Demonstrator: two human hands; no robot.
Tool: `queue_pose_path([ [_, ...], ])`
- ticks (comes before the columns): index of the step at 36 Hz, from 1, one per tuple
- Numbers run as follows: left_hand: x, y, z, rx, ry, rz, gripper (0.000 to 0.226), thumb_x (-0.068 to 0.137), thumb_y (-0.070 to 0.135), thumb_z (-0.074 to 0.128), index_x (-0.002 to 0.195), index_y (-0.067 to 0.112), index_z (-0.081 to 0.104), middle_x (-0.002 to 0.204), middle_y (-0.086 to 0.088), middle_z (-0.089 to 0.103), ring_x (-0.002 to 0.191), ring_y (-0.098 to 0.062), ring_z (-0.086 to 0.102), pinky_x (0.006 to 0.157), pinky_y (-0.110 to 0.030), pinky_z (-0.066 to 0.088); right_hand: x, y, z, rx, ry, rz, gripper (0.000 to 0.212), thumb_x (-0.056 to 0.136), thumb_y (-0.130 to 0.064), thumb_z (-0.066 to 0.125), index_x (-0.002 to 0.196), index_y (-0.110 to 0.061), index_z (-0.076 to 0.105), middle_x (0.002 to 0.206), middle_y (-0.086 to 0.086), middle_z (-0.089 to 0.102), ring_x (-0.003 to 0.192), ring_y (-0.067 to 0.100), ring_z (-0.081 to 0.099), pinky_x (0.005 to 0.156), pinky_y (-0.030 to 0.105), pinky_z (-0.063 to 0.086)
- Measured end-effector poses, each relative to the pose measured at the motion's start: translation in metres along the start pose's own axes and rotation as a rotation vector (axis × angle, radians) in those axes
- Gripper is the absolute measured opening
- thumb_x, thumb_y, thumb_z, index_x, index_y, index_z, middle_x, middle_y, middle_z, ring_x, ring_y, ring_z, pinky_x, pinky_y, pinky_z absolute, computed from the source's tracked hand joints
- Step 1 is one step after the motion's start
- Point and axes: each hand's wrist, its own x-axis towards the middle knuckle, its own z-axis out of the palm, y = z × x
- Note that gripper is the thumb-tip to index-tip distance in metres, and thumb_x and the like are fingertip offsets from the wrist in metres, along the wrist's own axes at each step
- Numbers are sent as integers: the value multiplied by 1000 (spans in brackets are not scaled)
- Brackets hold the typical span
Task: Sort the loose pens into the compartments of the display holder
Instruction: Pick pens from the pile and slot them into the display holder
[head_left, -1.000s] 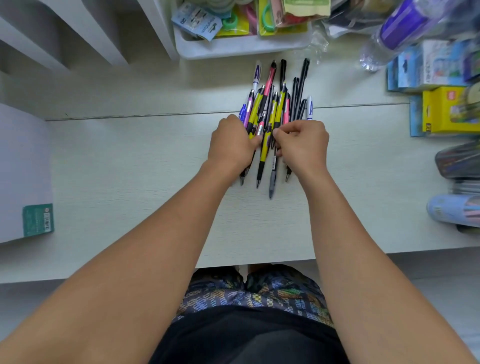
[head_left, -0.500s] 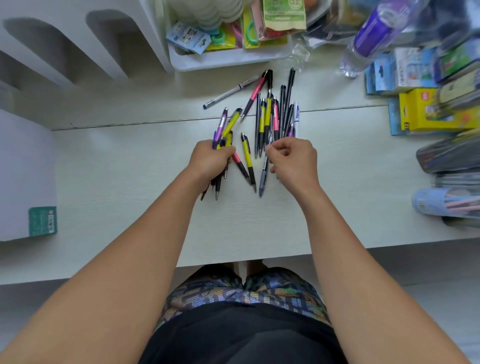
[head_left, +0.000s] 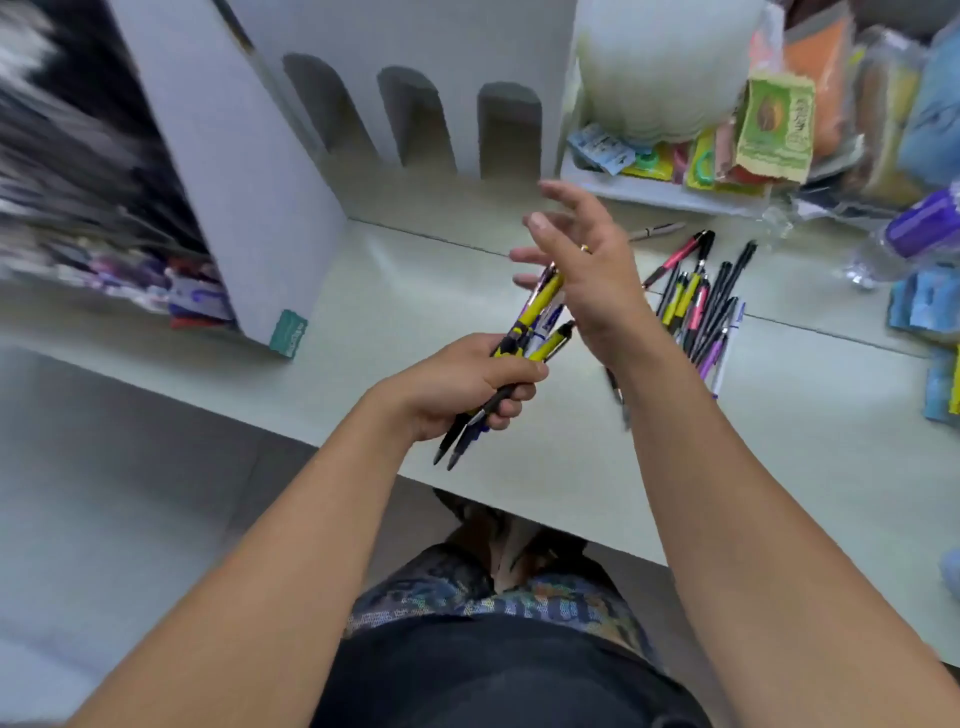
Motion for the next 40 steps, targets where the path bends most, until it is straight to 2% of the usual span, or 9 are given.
queue_pose_path([
  [3,-29,-4,-16,-56,93,34,20,100,10,57,84,16,48,65,0,46,52,-12,40,47,-22,33,-2,-9,35,-18,-100,-5,15,103,-6,55,109,-3,68,88,11,70,71,20,68,72,34,59],
  [8,-70,-11,-53,-100,188,87,14,99,14,62,90,14,52,68,-2,53,53,-11,47,46,-20,37,-11,-13,82,-146,-255,-19,22,104,-14,55,100,-4,75,88,10,74,76,20,70,77,36,60],
  [19,-129,-25,-141,-92,-48,119,16,100,14,61,90,13,49,67,-2,53,54,-12,49,46,-21,41,-21,-43,181,-472,-552,26,26,104,-22,57,96,-6,75,72,3,49,64,12,46,59,21,40],
  [22,-150,-32,-175,-128,-96,143,13,101,17,60,102,11,48,68,1,51,53,-9,47,45,-19,39,-28,-45,230,-695,-542,-13,30,105,-29,57,96,-8,76,69,-1,48,59,7,42,56,17,37],
  [25,-174,-45,-213,-165,-113,155,16,102,19,58,112,13,47,69,1,50,52,-7,46,43,-18,38,-35,-39,282,-727,-494,-63,34,105,-32,55,102,-4,73,78,13,57,68,12,49,59,20,41],
  [27,-188,-52,-237,-188,-96,175,16,102,19,58,112,13,47,68,2,50,50,-7,44,43,-17,36,-41,-30,312,-570,-329,-125,31,106,-28,54,108,-1,70,87,12,66,75,12,57,68,22,47],
  [31,-206,-52,-279,-281,-64,245,10,102,17,57,93,14,53,67,2,48,49,-7,41,41,-17,32,-51,-16,348,-205,102,-160,17,105,-27,54,106,-20,70,91,-8,70,80,3,63,72,22,51],
  [37,-218,-34,-309,-232,-155,236,15,102,17,56,89,18,63,67,1,49,49,-7,41,42,-16,31,-52,-15,369,-132,-36,-117,36,99,-35,54,133,-27,62,130,-5,67,120,15,63,99,35,52],
  [40,-216,-29,-314,-231,-174,206,13,102,16,56,90,16,57,68,0,49,49,-8,42,42,-16,31,-43,-22,382,-151,-43,-190,27,101,-20,57,125,-11,68,121,4,71,116,26,66,100,42,55],
])
